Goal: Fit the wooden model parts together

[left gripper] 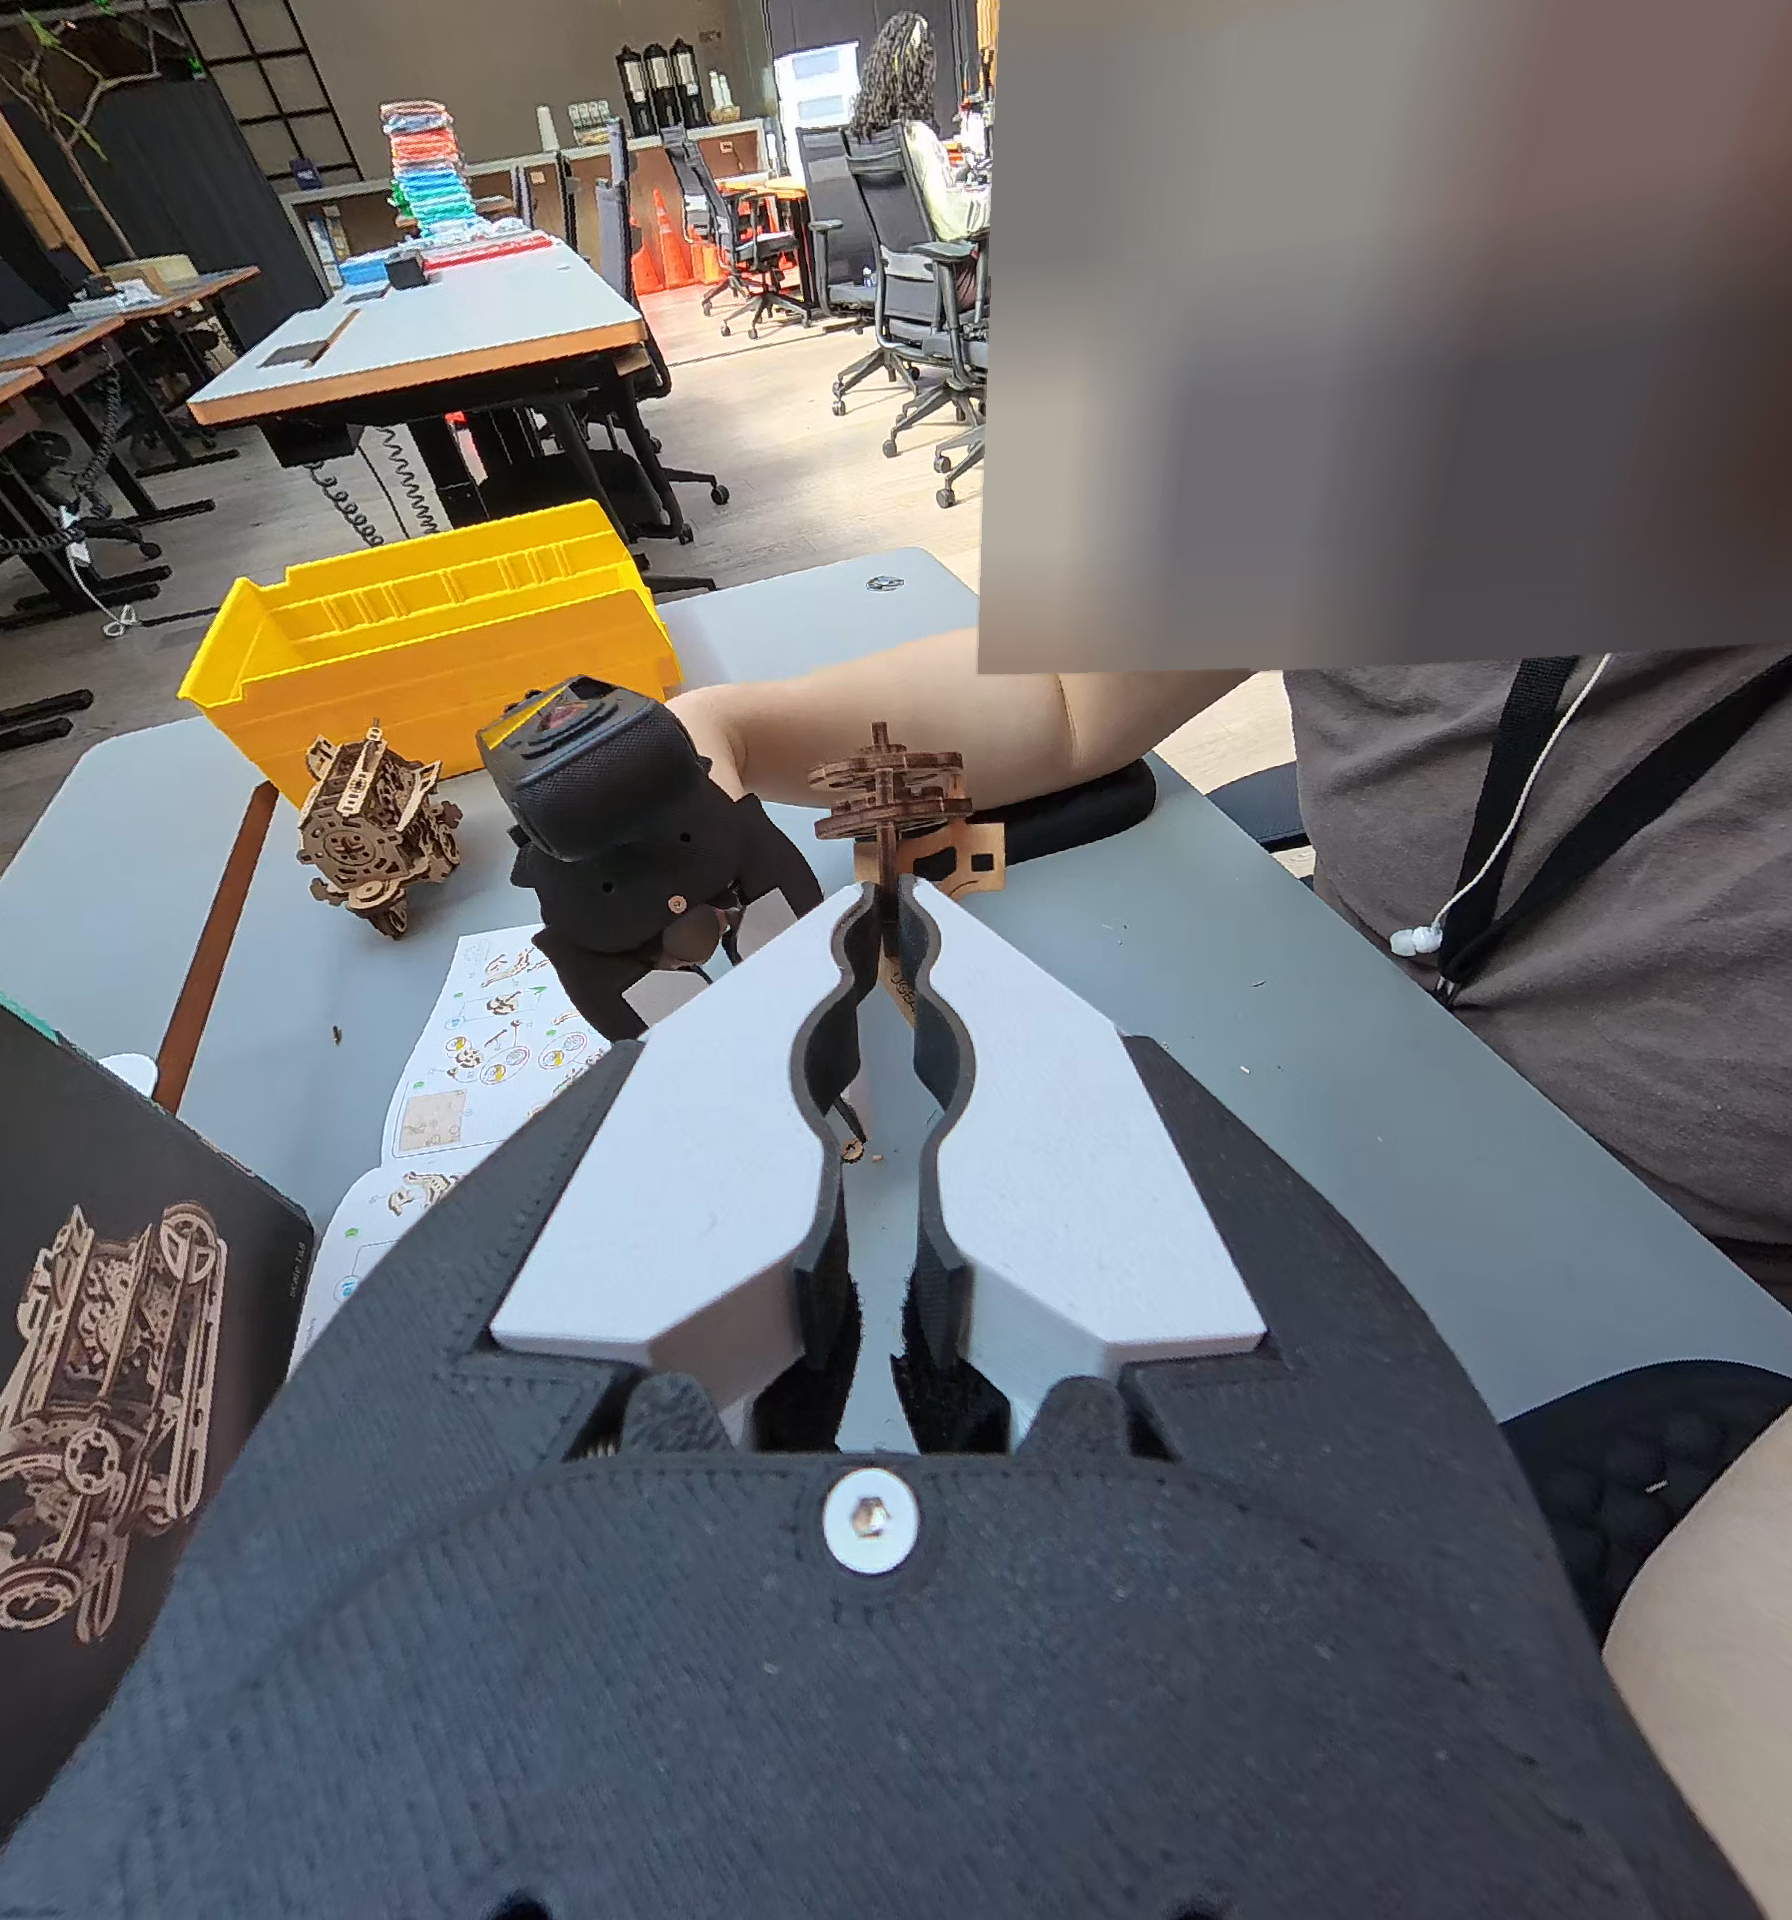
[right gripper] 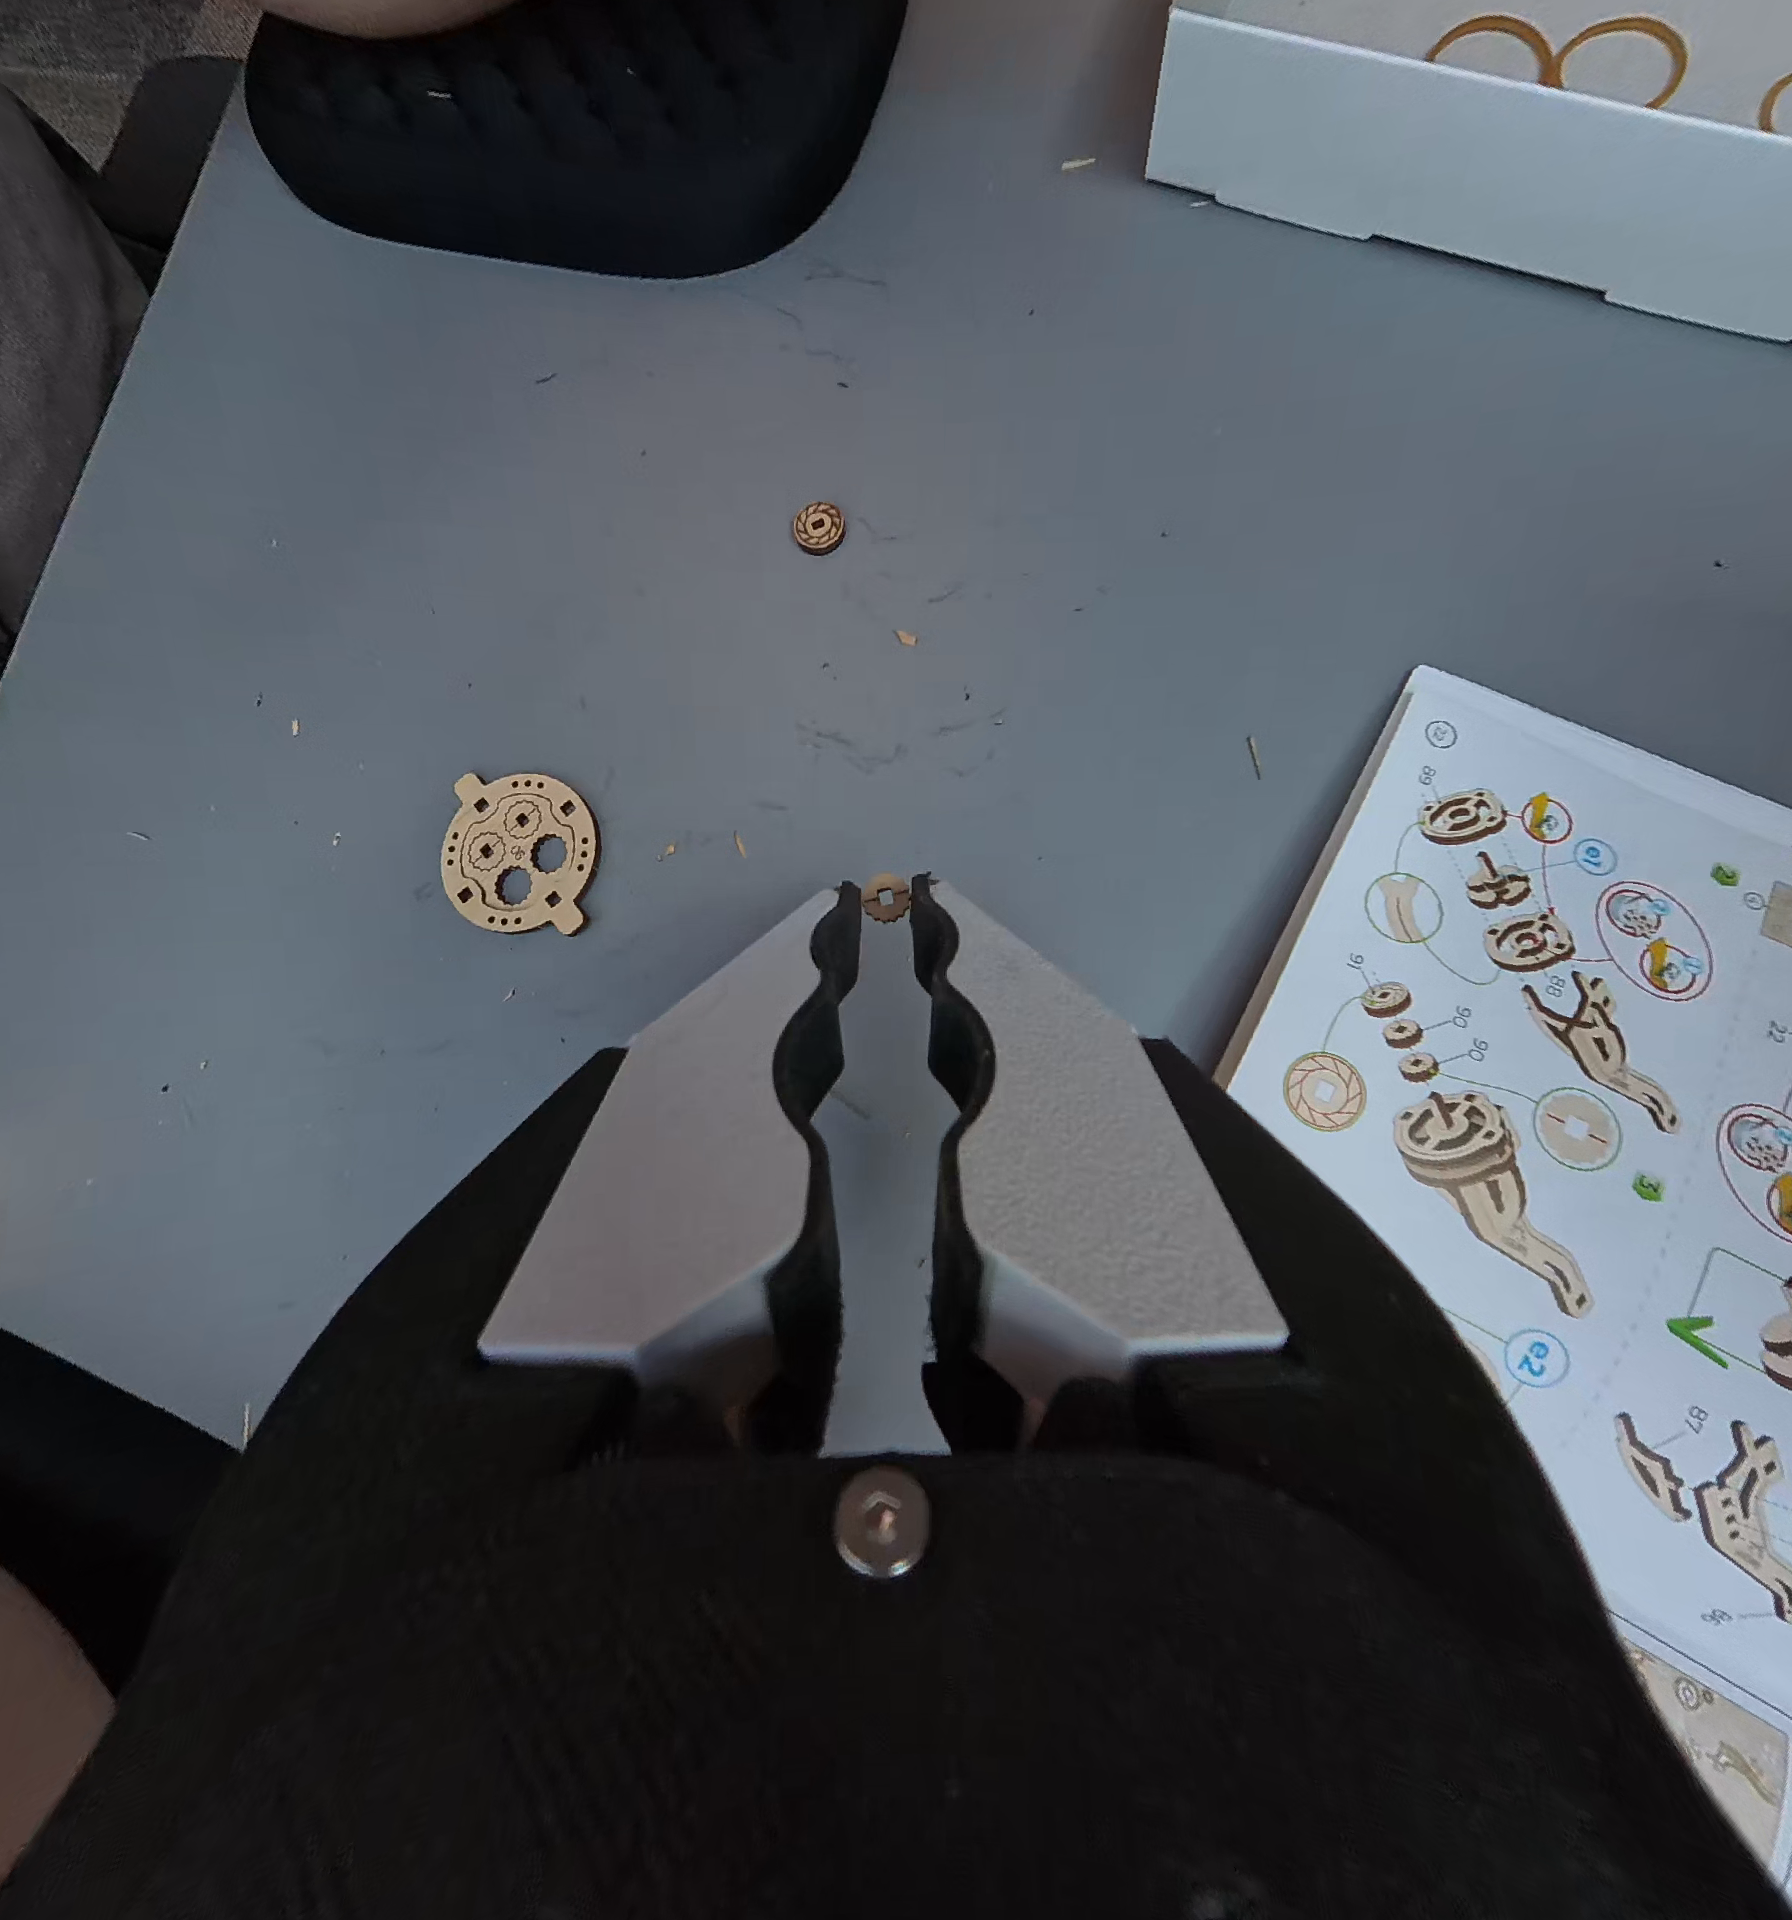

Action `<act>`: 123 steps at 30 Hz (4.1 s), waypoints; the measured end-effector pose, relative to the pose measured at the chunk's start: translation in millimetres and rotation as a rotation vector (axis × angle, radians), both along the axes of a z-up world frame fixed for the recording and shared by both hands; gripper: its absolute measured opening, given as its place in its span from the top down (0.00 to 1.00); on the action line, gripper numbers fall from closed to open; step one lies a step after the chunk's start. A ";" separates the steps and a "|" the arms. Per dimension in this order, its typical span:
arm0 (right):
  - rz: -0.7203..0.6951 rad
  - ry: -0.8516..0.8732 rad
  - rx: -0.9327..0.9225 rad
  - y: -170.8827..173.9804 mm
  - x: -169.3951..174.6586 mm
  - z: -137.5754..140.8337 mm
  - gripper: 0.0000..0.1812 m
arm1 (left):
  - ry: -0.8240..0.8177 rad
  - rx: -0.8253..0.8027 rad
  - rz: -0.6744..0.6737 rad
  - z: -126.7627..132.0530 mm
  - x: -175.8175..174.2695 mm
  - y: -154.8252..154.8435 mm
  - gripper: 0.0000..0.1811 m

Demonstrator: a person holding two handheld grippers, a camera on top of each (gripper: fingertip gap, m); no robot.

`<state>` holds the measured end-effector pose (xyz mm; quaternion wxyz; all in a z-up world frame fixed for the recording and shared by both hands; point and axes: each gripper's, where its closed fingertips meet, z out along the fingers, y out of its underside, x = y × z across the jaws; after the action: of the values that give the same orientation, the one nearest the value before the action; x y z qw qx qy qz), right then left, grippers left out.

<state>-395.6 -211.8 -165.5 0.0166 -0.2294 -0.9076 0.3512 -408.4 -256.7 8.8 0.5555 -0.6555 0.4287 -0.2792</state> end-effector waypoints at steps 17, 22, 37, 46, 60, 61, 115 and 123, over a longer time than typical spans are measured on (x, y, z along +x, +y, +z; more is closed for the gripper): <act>-0.083 0.768 -0.151 -23.4 -18.6 167.8 0.68 | -0.043 -0.323 0.067 -25.7 -11.1 12.3 1.00; -0.052 0.815 0.042 -36.1 -23.7 154.2 0.67 | -0.078 -0.420 0.044 -31.9 -8.0 13.8 1.00; 0.023 0.797 0.136 -45.3 -23.5 133.2 0.80 | -0.176 -0.635 -0.055 -40.4 -0.2 4.5 1.00; 0.012 0.773 0.124 -39.7 -19.1 136.7 0.81 | -0.214 -0.602 -0.085 -34.2 4.4 9.5 0.99; 0.029 0.838 0.229 -43.0 -10.4 147.1 0.81 | -0.226 -0.527 -0.010 -27.1 -5.7 14.8 0.86; 0.027 0.843 0.241 -42.4 -10.2 147.6 0.81 | -0.233 -0.519 0.005 -25.7 -8.8 15.7 0.86; -0.646 1.405 0.942 88.7 -61.0 183.2 0.81 | -0.920 -0.597 0.498 2.1 -48.9 117.3 0.92; -0.652 1.390 0.904 85.7 -64.3 180.5 0.81 | -0.999 -0.566 0.504 -2.7 -57.2 125.3 0.96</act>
<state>-459.9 -126.1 14.9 0.7515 -0.1831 -0.6339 -0.0027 -465.6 -131.4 6.1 0.5424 -0.6486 -0.1411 -0.5150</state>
